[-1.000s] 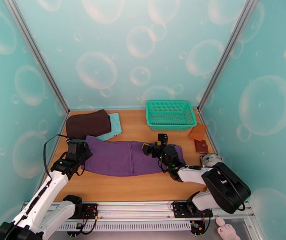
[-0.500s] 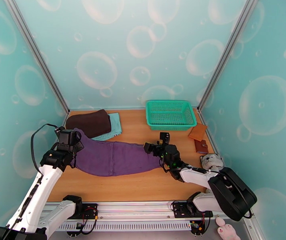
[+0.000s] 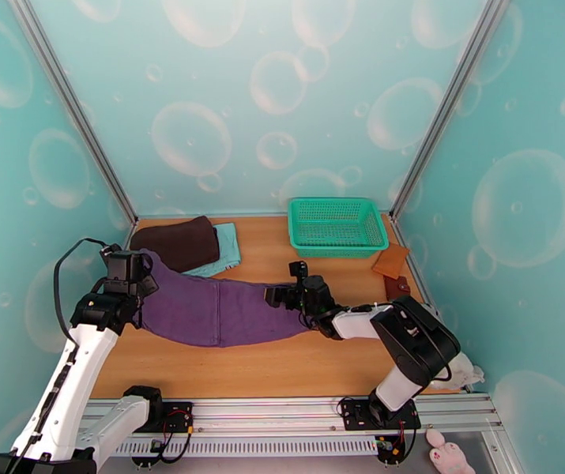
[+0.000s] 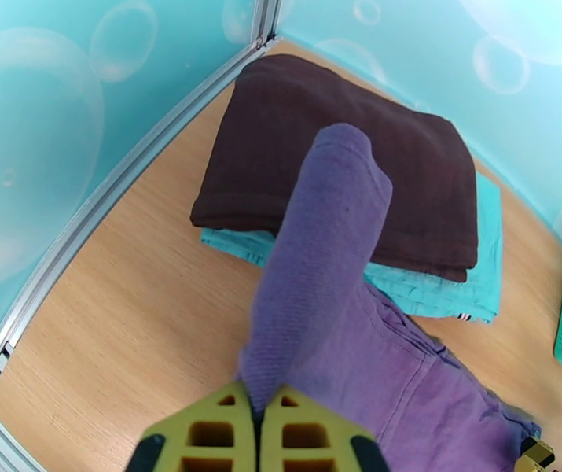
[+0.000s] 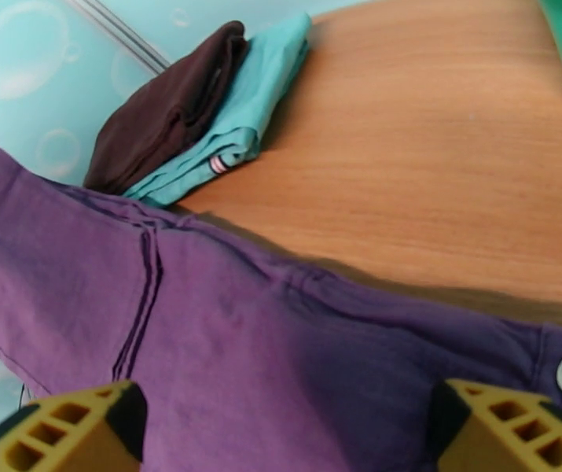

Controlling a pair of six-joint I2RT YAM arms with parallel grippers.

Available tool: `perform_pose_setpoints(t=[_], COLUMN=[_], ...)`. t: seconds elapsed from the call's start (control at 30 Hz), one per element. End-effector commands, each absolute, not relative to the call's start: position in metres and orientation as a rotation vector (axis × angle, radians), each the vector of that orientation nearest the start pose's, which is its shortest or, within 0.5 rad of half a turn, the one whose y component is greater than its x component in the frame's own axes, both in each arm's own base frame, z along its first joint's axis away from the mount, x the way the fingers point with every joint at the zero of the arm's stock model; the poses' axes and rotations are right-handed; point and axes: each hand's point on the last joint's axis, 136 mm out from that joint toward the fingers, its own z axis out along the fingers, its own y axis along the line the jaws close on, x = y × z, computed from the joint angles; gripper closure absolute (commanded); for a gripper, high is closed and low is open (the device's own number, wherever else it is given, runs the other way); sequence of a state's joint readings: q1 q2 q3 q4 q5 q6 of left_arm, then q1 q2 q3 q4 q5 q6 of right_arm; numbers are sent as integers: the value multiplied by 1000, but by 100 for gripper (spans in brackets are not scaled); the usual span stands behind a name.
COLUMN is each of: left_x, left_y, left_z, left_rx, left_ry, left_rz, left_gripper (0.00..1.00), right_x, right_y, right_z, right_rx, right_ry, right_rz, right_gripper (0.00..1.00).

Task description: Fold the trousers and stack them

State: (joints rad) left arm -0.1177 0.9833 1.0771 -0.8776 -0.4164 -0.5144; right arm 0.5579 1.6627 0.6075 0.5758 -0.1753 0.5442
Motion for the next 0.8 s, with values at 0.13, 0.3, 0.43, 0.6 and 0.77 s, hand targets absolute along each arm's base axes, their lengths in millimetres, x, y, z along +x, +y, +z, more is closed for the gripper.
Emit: perform_pose_setpoints(t=[0.13, 0.3, 0.43, 0.6, 0.77], left_x=[277, 279, 279, 273, 272], left_y=[43, 42, 42, 49, 54], left_z=[272, 261, 259, 256, 260], left_rx=[-624, -607, -600, -596, -589], left_ry=[2104, 2135, 2149, 2168, 2164], left_rz=[150, 138, 127, 172, 183], left_gripper=[100, 100, 100, 100, 100], right_x=[324, 307, 296, 279, 291], right_y=[212, 203, 194, 195, 189], right_z=[37, 37, 38, 53, 118], right_rx=[74, 105, 108, 68, 0], right_ry=[2331, 2312, 2275, 2237, 2125], right_rz=[625, 540, 427, 376, 366], right_gripper=[1, 1, 1, 1, 1])
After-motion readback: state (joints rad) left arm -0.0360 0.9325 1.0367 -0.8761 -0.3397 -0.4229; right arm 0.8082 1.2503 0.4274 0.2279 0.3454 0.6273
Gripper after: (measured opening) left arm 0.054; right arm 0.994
